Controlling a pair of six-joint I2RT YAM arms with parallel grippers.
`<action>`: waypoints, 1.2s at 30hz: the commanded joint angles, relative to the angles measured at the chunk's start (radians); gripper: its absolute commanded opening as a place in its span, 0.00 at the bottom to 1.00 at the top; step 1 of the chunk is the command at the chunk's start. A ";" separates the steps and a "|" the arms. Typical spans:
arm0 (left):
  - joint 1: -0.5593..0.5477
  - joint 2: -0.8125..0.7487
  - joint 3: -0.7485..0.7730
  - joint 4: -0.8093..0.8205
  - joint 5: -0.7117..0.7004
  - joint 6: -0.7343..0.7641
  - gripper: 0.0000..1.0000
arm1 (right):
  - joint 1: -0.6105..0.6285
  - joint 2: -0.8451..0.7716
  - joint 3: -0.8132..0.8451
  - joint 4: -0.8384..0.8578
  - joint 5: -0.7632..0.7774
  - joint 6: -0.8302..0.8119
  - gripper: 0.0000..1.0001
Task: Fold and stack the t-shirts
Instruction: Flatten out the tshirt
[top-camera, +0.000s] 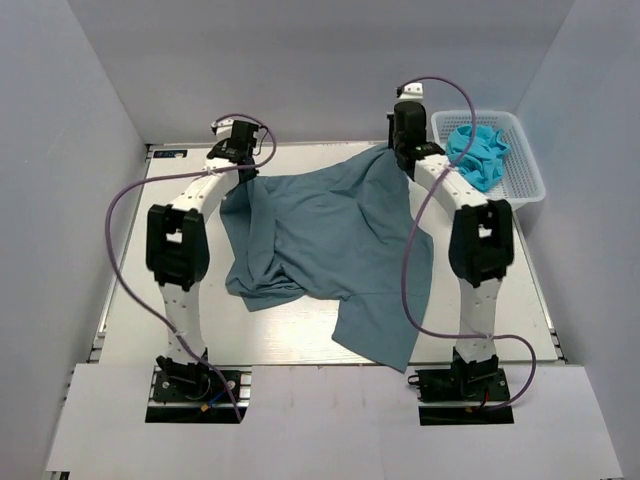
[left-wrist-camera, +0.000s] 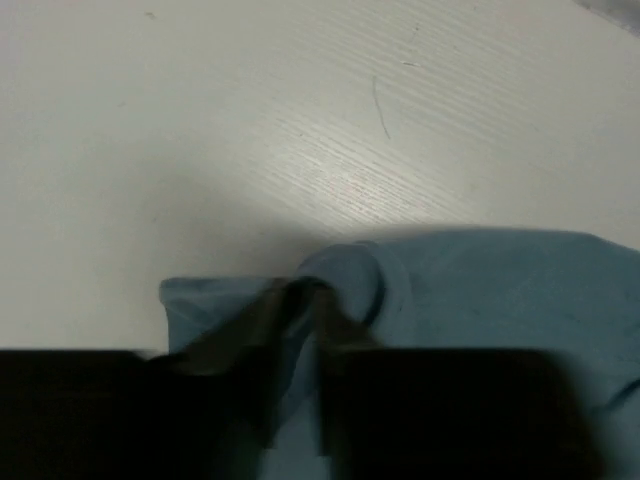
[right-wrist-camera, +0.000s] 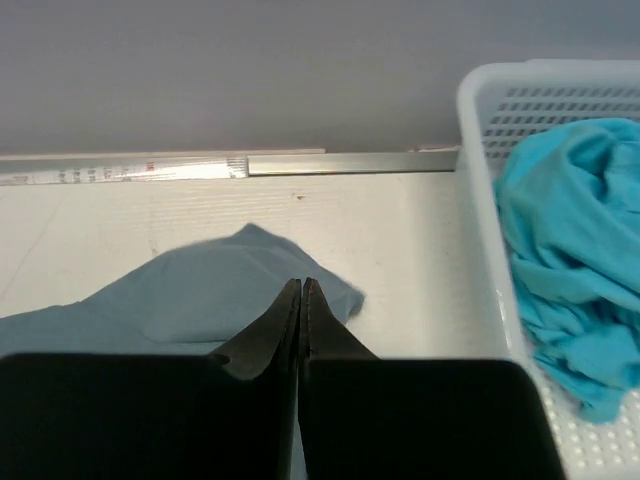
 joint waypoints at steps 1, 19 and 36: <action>0.041 0.061 0.206 0.014 0.141 0.007 0.40 | -0.005 0.062 0.222 -0.064 -0.040 -0.003 0.00; 0.090 -0.609 -0.617 -0.213 0.264 -0.278 1.00 | 0.004 -0.416 -0.298 -0.308 -0.246 0.233 0.90; 0.058 -0.873 -1.134 -0.055 0.428 -0.380 0.79 | 0.001 -0.877 -0.774 -0.520 -0.266 0.419 0.90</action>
